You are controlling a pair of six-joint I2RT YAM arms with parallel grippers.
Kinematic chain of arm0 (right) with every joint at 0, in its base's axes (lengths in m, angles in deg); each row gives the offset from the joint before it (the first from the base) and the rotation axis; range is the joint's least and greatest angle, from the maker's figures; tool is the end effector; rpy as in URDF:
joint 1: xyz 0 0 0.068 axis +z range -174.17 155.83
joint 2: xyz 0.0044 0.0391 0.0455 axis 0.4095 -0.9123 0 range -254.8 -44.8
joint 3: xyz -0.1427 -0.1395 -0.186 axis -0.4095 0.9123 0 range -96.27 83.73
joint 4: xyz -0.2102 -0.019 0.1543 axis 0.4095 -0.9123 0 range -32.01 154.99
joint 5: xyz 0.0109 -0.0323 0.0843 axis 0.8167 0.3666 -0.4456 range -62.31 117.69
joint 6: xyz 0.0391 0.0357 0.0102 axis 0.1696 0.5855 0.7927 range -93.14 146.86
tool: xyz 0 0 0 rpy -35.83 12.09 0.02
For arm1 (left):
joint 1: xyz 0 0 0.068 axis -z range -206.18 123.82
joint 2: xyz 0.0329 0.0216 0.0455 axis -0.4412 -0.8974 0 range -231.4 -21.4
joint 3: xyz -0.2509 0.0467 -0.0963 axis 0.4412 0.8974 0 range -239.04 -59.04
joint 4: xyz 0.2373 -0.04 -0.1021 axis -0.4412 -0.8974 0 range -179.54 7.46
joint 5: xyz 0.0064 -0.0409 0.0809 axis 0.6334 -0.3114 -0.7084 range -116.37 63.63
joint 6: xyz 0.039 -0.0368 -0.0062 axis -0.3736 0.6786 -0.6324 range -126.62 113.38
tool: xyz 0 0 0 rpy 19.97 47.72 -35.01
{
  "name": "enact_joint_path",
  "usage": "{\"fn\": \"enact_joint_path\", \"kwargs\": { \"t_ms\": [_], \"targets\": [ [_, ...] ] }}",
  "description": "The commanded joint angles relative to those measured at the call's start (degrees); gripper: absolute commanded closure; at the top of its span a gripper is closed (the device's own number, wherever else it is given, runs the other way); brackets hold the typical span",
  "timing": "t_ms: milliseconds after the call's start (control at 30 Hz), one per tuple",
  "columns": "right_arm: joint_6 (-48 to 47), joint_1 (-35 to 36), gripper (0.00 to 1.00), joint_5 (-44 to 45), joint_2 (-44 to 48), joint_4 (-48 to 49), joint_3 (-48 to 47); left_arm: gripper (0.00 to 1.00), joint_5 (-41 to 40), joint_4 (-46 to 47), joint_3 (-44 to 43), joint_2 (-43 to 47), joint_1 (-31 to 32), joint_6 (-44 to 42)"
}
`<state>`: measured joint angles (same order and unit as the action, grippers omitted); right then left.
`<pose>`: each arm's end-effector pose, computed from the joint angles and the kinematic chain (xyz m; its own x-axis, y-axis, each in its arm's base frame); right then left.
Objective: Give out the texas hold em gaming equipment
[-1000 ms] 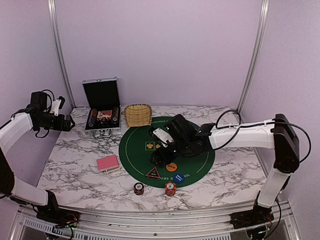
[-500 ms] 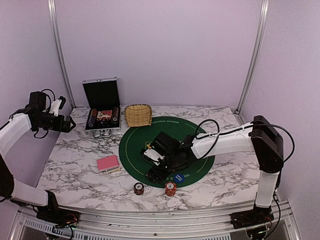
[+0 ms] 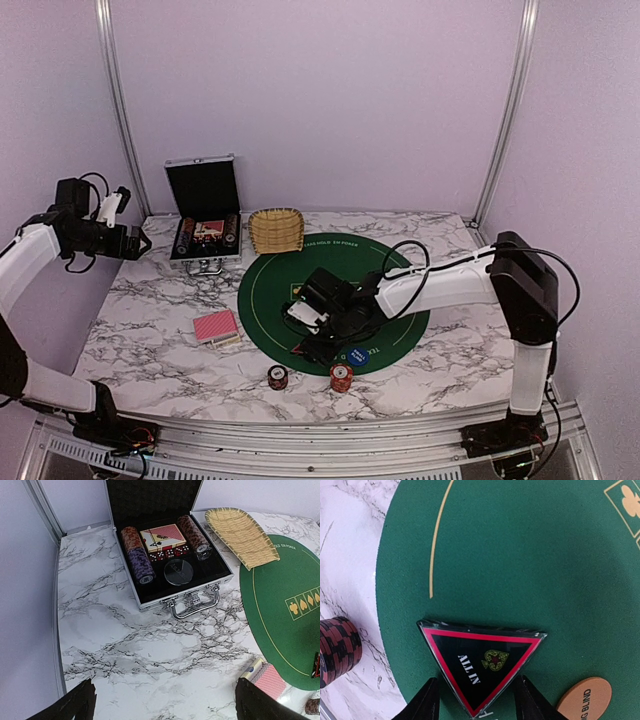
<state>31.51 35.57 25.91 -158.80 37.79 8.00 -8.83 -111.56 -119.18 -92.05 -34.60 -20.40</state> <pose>0.2019 0.3481 0.1503 -0.5273 -0.7434 -0.4116 -0.8299 0.5545 0.0617 0.2662 0.0286 0.3081 -0.5901 0.1423 -0.7947 0.2377 0.9713 -0.0026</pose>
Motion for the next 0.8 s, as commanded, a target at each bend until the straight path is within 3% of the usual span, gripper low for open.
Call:
{"fn": "enact_joint_path", "kwargs": {
  "t_ms": [0,333,767],
  "targets": [
    [-0.51,0.28,0.55,1.52,-1.20,-0.51,-1.74,0.01,1.26,-1.98,-1.64,1.02,-0.19,0.68],
    [1.65,0.28,0.76,7.29,-3.87,2.58,-4.62,0.01,1.65,-2.86,-1.91,1.23,-0.19,0.94],
    [8.76,-2.30,0.80,10.25,-14.66,3.61,-18.60,0.01,1.50,-4.37,-1.49,2.67,-0.19,-0.40]
  ]
}}
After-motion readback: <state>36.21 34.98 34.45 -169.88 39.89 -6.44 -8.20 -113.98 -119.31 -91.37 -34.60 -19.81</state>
